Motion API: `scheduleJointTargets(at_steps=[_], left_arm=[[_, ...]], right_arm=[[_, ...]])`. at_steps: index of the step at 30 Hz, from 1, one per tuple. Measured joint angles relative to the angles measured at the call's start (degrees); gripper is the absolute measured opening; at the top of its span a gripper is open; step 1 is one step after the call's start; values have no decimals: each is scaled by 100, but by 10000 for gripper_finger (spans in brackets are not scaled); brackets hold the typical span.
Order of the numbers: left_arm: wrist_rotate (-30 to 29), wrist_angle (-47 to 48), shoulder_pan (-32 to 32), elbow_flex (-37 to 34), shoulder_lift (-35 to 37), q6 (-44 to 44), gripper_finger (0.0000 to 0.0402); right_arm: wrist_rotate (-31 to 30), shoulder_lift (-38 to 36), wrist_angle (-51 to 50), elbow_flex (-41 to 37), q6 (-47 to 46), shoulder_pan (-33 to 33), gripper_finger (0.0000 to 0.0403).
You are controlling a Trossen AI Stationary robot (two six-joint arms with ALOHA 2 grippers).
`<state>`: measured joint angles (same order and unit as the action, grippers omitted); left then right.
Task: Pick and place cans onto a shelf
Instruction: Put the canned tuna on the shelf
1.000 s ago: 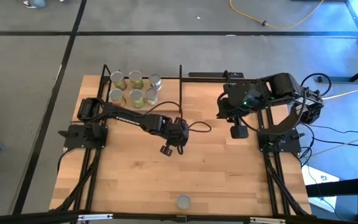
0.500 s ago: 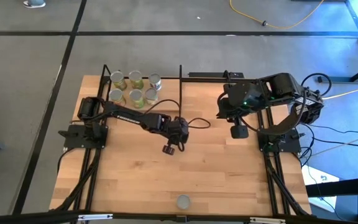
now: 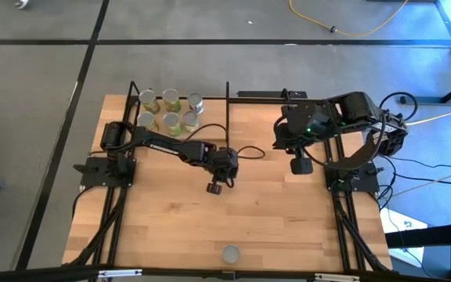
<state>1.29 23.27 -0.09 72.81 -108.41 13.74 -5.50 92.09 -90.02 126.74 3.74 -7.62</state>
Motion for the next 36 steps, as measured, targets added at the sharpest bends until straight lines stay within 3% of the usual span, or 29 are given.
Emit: scheduleJointTargets(at_steps=[24, 36], left_arm=[[-38, -20, 3, 9, -125, 20, 47], [-366, -175, -93, 27, -460, -300, 46]], right_arm=[[0, 0, 0, 0, 1, 0, 35], [-3, 0, 0, -2, -1, 0, 35]])
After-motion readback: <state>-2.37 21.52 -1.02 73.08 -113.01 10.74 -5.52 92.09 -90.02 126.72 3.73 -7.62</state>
